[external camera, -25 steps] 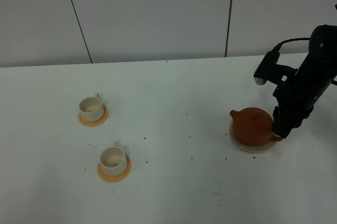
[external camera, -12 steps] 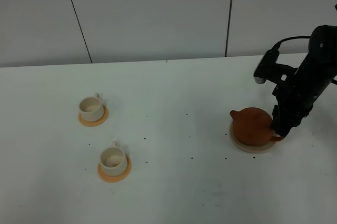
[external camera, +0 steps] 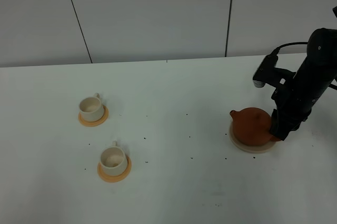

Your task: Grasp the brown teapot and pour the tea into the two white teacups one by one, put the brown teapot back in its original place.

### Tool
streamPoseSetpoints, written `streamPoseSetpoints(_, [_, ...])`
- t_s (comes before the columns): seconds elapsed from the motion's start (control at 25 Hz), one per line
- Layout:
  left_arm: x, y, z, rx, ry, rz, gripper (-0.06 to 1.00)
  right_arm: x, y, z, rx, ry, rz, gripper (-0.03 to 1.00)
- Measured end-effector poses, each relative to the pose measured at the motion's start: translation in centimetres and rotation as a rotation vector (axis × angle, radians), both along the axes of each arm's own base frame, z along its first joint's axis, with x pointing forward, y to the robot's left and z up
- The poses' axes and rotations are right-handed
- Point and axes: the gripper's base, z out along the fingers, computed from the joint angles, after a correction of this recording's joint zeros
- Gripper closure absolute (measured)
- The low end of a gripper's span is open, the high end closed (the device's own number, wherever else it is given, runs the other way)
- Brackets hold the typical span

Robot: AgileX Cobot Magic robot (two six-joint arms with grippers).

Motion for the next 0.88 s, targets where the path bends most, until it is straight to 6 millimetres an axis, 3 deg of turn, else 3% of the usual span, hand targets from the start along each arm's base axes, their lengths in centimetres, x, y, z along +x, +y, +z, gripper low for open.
streamPoseSetpoints(0.88, [0.00,0.00,0.00,0.000,0.000,0.000,0.72,-0.13,-0.01,-0.02,-0.001,0.014,0.003,0.87])
